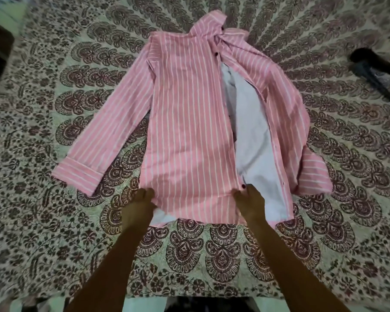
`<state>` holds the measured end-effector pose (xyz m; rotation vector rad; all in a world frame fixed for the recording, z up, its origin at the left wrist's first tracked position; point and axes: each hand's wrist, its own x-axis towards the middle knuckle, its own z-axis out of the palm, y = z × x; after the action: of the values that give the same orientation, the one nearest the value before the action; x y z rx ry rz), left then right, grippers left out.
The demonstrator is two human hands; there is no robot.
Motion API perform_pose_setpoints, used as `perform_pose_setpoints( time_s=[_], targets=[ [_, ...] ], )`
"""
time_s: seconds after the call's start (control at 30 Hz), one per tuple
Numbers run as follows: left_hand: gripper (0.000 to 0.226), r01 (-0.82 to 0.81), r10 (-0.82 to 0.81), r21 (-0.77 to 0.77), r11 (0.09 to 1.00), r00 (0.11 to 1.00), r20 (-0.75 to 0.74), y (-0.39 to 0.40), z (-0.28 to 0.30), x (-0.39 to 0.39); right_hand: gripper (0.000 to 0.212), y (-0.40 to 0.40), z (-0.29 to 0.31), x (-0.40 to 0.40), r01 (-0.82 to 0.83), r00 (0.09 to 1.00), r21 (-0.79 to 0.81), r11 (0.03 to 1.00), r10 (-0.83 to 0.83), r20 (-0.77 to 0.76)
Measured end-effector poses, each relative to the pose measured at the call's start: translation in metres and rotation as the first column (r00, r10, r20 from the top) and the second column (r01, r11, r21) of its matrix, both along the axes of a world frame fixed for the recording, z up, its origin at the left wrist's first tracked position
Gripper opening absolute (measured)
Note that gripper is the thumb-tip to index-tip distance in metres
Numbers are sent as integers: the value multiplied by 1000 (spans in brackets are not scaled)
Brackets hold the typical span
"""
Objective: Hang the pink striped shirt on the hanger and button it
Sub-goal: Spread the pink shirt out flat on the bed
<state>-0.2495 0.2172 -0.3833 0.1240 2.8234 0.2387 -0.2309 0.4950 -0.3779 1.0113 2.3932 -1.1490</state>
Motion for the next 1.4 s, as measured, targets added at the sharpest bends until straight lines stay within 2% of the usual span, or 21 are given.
perform_pose_setpoints(
  time_s=[0.07,0.1,0.13,0.17,0.27,0.4,0.53,0.6,0.73,0.93,1.07,1.17,1.23,1.33,1.4],
  targets=[
    [15,15,-14,5,1000,997,-74,-9,7,1,23,3,2,1,42,998,-144,989,-47,-30],
    [14,-11,10,-2,1000,994,-109,-16,11,4,24,3,3,3,78,995,-257,963,-92,-45],
    [13,-36,34,-12,999,993,-110,-25,12,9,28,3,2,6,89,992,-332,939,-113,-54],
    [8,-64,62,-24,998,995,-76,-33,12,15,32,2,0,9,43,997,-349,936,-65,-51],
    [12,-134,142,-82,988,985,100,-45,9,28,35,-8,-9,19,-192,979,-171,966,201,38],
    [17,-165,171,-46,985,972,159,-42,4,19,23,-18,-13,23,-171,982,4,985,170,83],
    [19,-30,94,-238,971,961,259,-41,9,2,24,-16,-8,19,-187,976,50,981,180,124],
    [21,-2,75,-264,965,962,264,-38,14,-8,22,-13,-1,18,-186,978,80,979,177,108],
    [20,-77,89,-63,995,973,213,-8,22,-41,29,-1,17,7,-75,997,133,988,74,11],
    [13,-74,61,125,989,993,99,72,36,-101,13,35,49,-36,58,992,234,970,-29,-125],
    [15,25,-28,215,976,1000,13,122,50,-137,19,72,60,-70,156,977,305,939,-102,-187],
    [16,73,-83,266,961,996,25,157,52,-154,32,100,51,-78,186,976,424,886,-118,-181],
    [14,99,-120,358,928,992,36,184,47,-158,43,115,40,-74,250,968,484,839,-199,-154],
    [18,74,-207,540,838,960,190,228,34,-156,60,135,18,-64,265,946,486,832,-321,34],
    [25,-24,-224,625,781,922,315,259,21,-146,59,149,8,-53,223,941,444,868,-311,134]
  ],
)
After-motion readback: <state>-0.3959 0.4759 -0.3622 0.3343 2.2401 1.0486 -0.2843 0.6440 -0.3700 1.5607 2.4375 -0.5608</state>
